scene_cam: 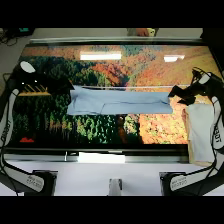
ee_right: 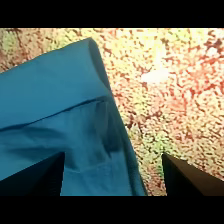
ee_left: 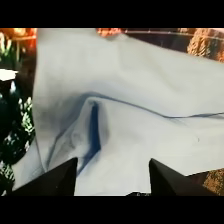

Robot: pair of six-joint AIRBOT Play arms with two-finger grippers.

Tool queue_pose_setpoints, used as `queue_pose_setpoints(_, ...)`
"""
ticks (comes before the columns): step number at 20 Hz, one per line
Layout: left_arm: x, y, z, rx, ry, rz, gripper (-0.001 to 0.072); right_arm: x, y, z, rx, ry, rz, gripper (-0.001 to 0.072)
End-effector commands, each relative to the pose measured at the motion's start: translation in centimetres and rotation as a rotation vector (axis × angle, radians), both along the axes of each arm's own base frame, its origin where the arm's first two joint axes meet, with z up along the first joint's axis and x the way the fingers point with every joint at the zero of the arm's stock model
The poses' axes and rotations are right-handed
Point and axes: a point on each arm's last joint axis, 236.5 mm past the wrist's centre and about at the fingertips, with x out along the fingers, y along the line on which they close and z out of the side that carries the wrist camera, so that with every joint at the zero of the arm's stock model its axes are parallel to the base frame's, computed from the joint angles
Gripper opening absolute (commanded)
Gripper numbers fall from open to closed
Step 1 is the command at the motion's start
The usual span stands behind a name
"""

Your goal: Fold the shirts.

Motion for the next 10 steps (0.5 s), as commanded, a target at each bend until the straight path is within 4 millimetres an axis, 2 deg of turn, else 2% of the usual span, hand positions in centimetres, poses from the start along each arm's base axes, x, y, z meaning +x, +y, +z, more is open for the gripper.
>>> queue_pose_setpoints(1, -0.1, -0.5, 5.5, -0.016, -0.121, -0.004, 0.0539, -1.4, -0.1, -1.2, 0.134, 0.062, -0.050, 0.0648)
queue_pose_setpoints(2, -0.4, -1.4, 7.0, -0.034, -0.155, -0.026, 0.0538, -1.5, 0.2, -2.0, 0.149, 0.079, -0.039, 0.0680)
queue_pose_setpoints(5, -1.3, -5.5, 10.9, -0.137, -0.222, -0.074, 0.0538, -1.1, 2.1, -3.7, 0.211, 0.096, -0.029, 0.0679)
queue_pose_setpoints(8, -1.8, -9.2, 12.1, -0.206, -0.251, -0.126, 0.0528, -0.4, 4.3, -4.5, 0.271, 0.095, -0.025, 0.0658)
queue_pose_setpoints(9, -2.0, -10.2, 12.1, -0.208, -0.257, -0.140, 0.0496, -0.4, 4.9, -4.8, 0.273, 0.102, -0.013, 0.0644)
queue_pose_setpoints(10, -2.0, -11.0, 12.2, -0.210, -0.266, -0.150, 0.0450, -0.4, 5.6, -4.9, 0.270, 0.105, 0.006, 0.0489)
